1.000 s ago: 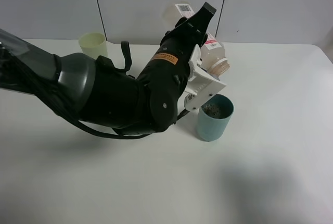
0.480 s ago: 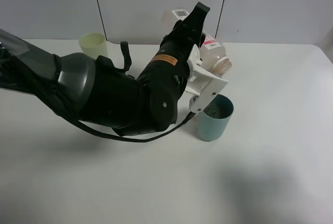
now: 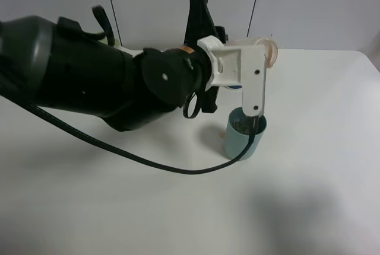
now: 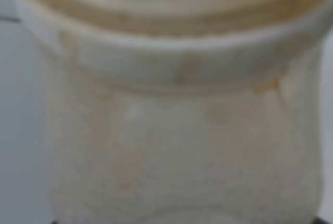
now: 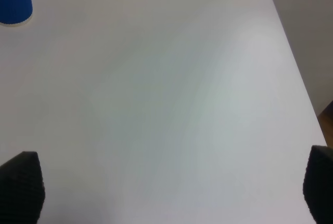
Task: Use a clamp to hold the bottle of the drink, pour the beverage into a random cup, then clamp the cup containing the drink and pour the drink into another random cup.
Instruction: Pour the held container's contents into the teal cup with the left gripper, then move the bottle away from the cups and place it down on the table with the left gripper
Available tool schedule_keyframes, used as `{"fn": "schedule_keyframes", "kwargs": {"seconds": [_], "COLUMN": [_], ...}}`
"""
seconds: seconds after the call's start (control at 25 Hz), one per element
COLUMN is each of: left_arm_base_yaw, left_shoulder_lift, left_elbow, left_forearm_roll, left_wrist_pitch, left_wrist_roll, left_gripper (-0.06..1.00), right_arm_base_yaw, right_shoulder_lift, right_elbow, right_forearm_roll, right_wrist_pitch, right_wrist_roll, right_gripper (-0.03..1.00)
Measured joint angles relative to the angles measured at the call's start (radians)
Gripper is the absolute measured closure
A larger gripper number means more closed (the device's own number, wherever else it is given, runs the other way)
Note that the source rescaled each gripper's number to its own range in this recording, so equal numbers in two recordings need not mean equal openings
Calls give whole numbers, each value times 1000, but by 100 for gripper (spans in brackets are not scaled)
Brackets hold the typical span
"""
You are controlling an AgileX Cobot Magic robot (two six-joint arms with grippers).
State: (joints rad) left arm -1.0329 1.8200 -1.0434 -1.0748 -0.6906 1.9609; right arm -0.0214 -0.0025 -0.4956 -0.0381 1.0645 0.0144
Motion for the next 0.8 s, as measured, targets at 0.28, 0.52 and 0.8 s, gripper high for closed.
{"fn": "schedule_keyframes", "kwargs": {"seconds": [0.28,0.52,0.8], "left_arm_base_yaw": [76,184,280], "left_shoulder_lift": [-92,-150,-219], "left_elbow": [0,0,0], "left_forearm_roll": [212,606,1037], "left_wrist_pitch": [185,368,494], "left_wrist_roll": [-481,-1151,-1726], "left_gripper": [94,94,94], "right_arm_base_yaw": [0,0,0], "right_shoulder_lift": [0,0,0], "right_elbow": [0,0,0], "right_forearm_roll": [0,0,0], "right_wrist_pitch": [0,0,0], "right_wrist_roll": [0,0,0], "right_gripper": [-3,-3,-3]}}
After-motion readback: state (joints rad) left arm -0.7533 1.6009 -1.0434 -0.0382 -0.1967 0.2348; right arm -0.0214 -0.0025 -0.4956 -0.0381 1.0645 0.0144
